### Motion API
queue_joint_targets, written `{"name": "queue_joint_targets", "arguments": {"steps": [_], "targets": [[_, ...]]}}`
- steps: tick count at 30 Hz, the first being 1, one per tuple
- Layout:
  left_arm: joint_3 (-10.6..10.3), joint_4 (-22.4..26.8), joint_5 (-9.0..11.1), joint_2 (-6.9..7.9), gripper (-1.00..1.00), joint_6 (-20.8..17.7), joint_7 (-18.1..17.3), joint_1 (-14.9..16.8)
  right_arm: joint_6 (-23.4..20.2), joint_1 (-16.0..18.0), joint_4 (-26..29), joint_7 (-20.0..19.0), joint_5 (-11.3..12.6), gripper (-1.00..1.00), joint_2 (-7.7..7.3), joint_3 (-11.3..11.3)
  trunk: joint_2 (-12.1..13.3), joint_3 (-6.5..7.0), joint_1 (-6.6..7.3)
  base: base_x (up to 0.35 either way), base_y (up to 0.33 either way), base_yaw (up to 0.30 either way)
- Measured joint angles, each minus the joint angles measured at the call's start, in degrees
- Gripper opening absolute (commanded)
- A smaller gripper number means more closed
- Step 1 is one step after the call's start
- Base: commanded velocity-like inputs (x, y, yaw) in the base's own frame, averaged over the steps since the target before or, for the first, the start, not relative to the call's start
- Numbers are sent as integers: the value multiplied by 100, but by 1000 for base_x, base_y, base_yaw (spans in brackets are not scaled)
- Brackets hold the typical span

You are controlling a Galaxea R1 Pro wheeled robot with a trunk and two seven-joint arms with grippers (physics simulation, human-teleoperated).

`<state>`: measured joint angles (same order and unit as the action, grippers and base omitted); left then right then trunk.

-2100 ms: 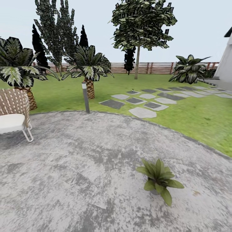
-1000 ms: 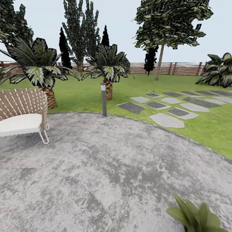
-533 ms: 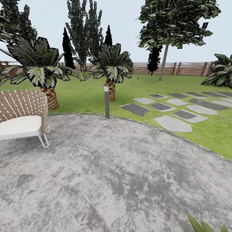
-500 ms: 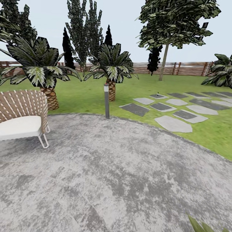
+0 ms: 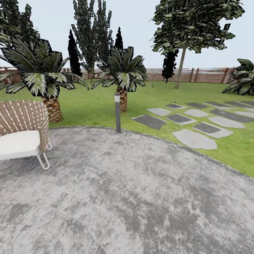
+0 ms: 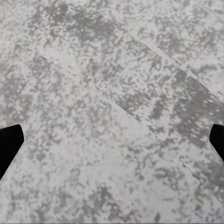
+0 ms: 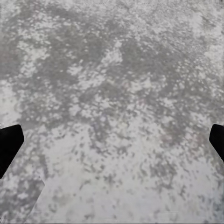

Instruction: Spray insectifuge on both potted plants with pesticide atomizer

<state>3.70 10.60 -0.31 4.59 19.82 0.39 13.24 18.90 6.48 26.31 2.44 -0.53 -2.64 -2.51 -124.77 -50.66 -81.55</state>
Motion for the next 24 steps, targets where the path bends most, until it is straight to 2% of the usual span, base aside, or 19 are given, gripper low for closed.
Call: {"name": "queue_joint_targets", "arguments": {"steps": [13, 24], "targets": [[0, 0, 0, 0, 100, -4, 0, 0, 0, 0, 0, 0, -1, 100, 0, 0, 0, 0, 0, 337, 75, 0], [-1, 0, 0, 0, 100, -5, 0, 0, -8, 0, 1, 5, 5, 100, 0, -17, 0, 0, 0, 337, 10, 0]]}}
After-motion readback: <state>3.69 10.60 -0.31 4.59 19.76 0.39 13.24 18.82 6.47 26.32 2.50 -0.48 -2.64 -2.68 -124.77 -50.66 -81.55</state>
